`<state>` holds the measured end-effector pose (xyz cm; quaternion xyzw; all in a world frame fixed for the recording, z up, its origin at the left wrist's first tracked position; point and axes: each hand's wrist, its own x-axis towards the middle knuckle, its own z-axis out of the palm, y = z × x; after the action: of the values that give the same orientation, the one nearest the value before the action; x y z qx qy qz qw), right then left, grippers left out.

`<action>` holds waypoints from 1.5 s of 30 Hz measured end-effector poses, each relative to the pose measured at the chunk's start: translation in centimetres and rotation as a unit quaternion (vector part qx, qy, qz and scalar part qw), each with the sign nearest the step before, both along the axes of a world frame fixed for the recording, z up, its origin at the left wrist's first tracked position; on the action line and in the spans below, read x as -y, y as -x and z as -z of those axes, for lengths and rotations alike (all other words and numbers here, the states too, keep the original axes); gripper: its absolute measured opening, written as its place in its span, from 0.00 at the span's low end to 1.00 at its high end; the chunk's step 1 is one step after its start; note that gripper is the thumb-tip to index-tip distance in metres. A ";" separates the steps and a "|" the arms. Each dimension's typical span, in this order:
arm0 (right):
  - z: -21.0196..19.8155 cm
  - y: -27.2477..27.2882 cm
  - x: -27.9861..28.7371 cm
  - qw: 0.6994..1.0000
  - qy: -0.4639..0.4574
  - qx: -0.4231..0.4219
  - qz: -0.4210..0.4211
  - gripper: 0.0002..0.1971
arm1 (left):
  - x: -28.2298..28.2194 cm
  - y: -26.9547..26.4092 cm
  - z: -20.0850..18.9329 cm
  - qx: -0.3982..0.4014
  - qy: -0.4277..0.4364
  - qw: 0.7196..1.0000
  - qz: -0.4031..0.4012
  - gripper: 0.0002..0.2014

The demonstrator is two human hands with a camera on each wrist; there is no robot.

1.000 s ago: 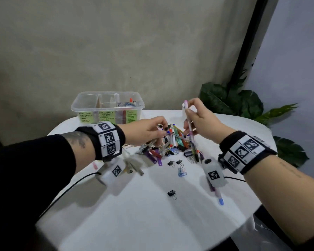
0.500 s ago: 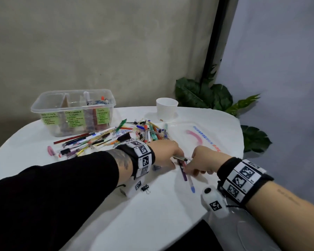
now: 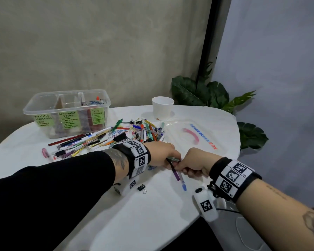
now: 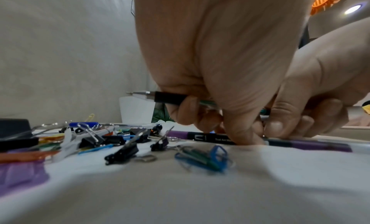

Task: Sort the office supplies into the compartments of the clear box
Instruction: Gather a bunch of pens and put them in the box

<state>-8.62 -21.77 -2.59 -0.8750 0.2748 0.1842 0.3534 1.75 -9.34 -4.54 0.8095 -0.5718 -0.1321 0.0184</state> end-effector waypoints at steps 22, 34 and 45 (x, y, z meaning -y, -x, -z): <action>-0.5 -1.5 -2.2 0.983 -0.144 0.102 0.043 0.11 | -2.9 -2.1 -3.9 0.047 0.035 0.998 -0.014 0.07; 0.3 -3.7 -3.2 0.995 -0.062 0.060 0.049 0.14 | -4.1 -1.4 -1.2 0.052 0.001 0.997 -0.060 0.15; 0.6 -5.0 -3.0 0.998 -0.049 0.047 -0.003 0.13 | -3.4 -4.2 -0.6 0.177 0.014 0.984 -0.023 0.09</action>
<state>-3.61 -18.81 -3.20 -0.8649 0.2460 0.1574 0.4081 5.99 -5.95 -3.94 0.8325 -0.5494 0.0220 -0.0686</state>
